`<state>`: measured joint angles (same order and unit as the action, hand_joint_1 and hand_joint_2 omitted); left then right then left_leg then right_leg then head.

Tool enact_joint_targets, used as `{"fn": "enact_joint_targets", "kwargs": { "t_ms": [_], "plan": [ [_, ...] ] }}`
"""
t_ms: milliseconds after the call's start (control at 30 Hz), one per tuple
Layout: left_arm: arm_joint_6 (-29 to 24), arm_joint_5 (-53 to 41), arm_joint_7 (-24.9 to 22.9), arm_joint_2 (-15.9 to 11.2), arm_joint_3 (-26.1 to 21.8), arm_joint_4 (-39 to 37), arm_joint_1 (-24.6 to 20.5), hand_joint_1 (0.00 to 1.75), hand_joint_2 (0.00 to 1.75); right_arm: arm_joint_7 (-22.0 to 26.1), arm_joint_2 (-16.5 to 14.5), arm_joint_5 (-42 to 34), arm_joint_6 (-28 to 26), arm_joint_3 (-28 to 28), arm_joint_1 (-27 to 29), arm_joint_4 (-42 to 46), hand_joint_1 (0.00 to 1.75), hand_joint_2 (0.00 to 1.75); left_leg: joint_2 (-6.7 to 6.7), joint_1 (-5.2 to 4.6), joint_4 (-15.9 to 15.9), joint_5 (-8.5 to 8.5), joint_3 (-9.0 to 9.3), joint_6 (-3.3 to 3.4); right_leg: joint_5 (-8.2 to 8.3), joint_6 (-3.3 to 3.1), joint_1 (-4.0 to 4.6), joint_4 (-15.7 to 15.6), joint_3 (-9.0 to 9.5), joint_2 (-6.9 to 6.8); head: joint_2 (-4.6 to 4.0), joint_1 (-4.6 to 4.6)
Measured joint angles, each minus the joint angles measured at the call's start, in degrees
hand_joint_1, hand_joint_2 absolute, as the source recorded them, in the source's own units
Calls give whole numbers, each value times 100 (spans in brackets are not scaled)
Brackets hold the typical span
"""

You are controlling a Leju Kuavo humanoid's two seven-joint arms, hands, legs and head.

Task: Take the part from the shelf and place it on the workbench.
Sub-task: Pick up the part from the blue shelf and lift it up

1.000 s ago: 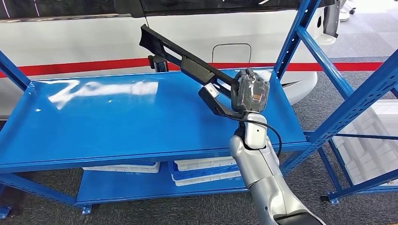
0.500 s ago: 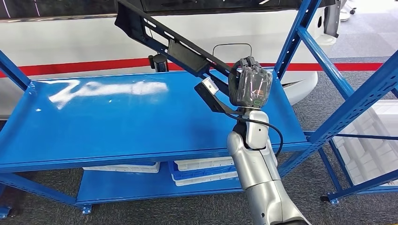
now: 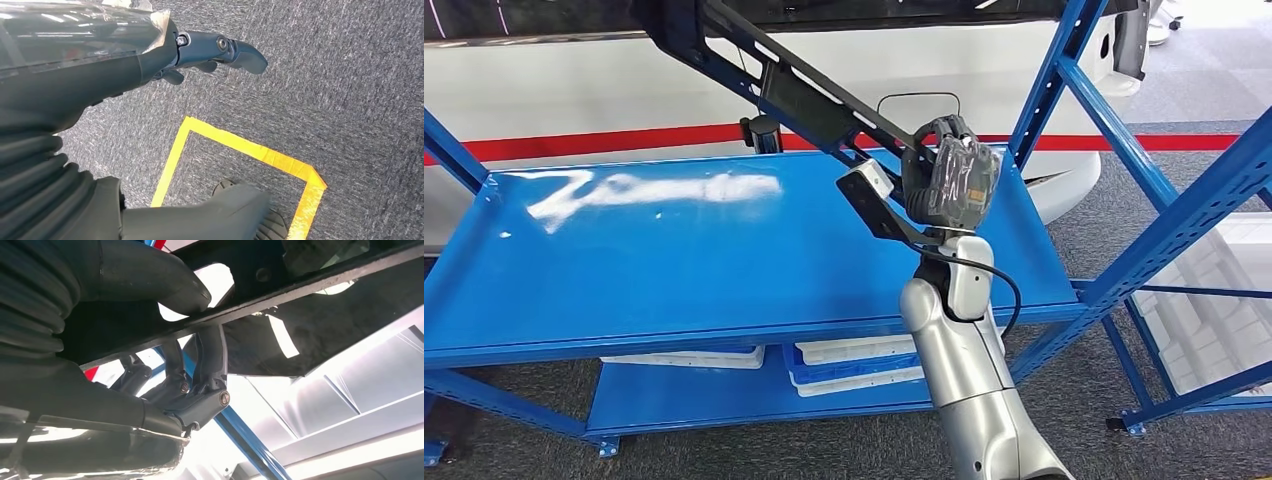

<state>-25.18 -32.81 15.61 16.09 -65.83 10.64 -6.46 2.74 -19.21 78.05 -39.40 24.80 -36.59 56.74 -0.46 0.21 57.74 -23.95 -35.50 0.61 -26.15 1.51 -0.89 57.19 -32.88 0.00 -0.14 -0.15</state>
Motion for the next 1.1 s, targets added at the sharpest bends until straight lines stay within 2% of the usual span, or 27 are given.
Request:
{"fn": "enact_joint_targets", "kwargs": {
  "t_ms": [133,200,300,467,600,733,833,867,900,967,1033,1067,1100],
  "plan": [
    [57,20,73,2,-2,0,1,0,175,76,-3,-148,20,9,18,8,175,175,-1,0,0,0,0,0,0,0,0,0,1,0,-1,0],
    [112,11,202,2,-2,0,1,0,175,259,-3,-480,79,32,44,43,175,175,-1,0,0,0,0,0,0,0,0,0,1,0,-1,1],
    [-122,-70,224,-37,-2,0,-1,0,175,635,-12,-1182,276,142,111,170,175,175,0,0,0,-1,-1,-1,0,0,0,0,1,0,0,1],
    [36,67,-81,-411,-49,4,-6,0,175,1024,-27,-2513,1074,607,281,536,175,175,-1,3,1,-7,-2,-6,0,0,-3,-2,-1,0,1,-1],
    [97,182,-50,-562,-154,11,-5,0,175,1349,15,-3545,1584,928,532,973,175,175,-6,-7,3,-15,-6,5,-8,13,-17,-3,-2,-2,0,-1],
    [98,226,18,-585,-199,11,-2,0,175,1462,121,-3856,1668,1111,695,1349,175,175,-7,-49,18,-42,-8,54,-12,52,-59,-9,4,-1,-1,1],
    [98,255,82,-589,-247,11,-4,0,175,1523,185,-3949,1666,1191,790,1540,175,175,2,-60,3,-7,3,140,-3,130,-85,-7,5,-1,0,-2],
    [105,270,102,-590,-262,11,-5,0,175,1559,205,-4003,1660,1202,817,1597,175,175,12,-47,-23,25,11,176,-56,136,-82,61,-23,-1,-1,-1],
    [118,285,116,-593,-274,11,-6,0,175,1597,227,-4065,1654,1205,841,1651,175,175,20,-31,-51,52,15,209,-171,115,-74,224,-93,-1,-1,6],
    [155,298,129,-605,-289,11,-6,0,175,1651,291,-4177,1647,1206,885,1744,175,175,30,-21,-76,86,2,250,-548,44,-62,903,-373,1,0,17],
    [186,307,129,-619,-305,11,-3,0,175,1667,361,-4240,1647,1205,939,1805,175,175,30,-31,-75,107,-30,258,-832,31,-49,1603,-649,2,0,20],
    [198,318,130,-623,-313,11,-3,0,175,1672,391,-4274,1647,1205,968,1830,175,175,28,-36,-74,122,-46,252,-854,51,-42,1706,-666,2,0,21],
    [213,330,134,-626,-317,11,-3,0,175,1683,416,-4325,1647,1205,994,1858,175,175,24,-39,-73,138,-61,240,-783,82,-36,1561,-558,1,-1,21]
  ]
}}
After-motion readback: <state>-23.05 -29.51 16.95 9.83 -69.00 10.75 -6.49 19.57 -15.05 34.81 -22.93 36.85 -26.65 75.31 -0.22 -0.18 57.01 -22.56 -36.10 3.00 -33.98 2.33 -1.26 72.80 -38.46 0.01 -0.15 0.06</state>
